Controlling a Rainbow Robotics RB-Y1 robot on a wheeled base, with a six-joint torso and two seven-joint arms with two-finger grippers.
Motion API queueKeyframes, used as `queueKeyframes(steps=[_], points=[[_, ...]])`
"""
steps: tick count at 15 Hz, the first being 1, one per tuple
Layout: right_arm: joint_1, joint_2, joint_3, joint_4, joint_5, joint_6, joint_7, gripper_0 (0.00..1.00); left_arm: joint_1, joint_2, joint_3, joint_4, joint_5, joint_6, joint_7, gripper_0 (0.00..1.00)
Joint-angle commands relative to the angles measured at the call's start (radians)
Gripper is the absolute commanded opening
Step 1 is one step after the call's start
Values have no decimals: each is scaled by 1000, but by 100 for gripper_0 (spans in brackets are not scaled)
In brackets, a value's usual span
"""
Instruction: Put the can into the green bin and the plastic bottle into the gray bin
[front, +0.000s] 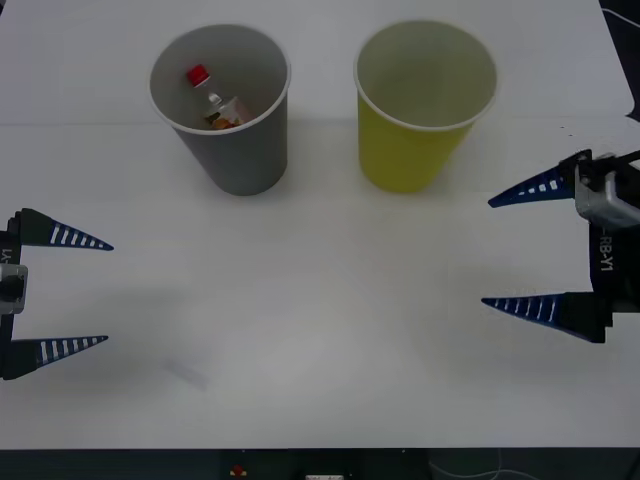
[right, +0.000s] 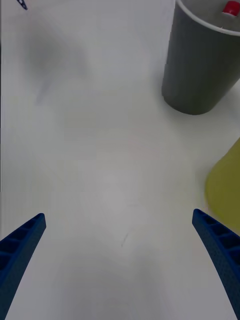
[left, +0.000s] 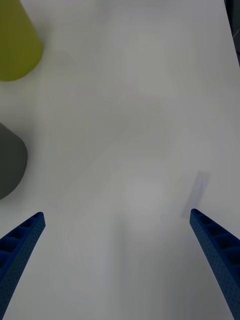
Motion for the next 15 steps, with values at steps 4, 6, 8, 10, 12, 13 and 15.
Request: queueKeyframes(steps=[4, 6, 8, 10, 12, 13, 15], points=[[189, -30, -96, 4, -45, 8, 180, 100, 0, 0, 0, 0, 0, 0, 0, 100], [234, -40, -104, 23, -50, 29, 228, 100, 0, 0, 0, 0, 0, 0, 0, 100], [257, -44, -104, 56, -50, 40, 285, 100, 0, 0, 0, 0, 0, 0, 0, 100], [258, -44, -99, 81, -50, 37, 312, 100, 0, 0, 0, 0, 0, 0, 0, 100], [258, -44, -96, 87, -41, 37, 323, 100, 0, 0, 0, 0, 0, 0, 0, 100], [258, -43, -96, 89, -39, 37, 325, 100, 0, 0, 0, 0, 0, 0, 0, 100], [258, -43, -95, 89, -38, 37, 326, 100, 0, 0, 0, 0, 0, 0, 0, 100]])
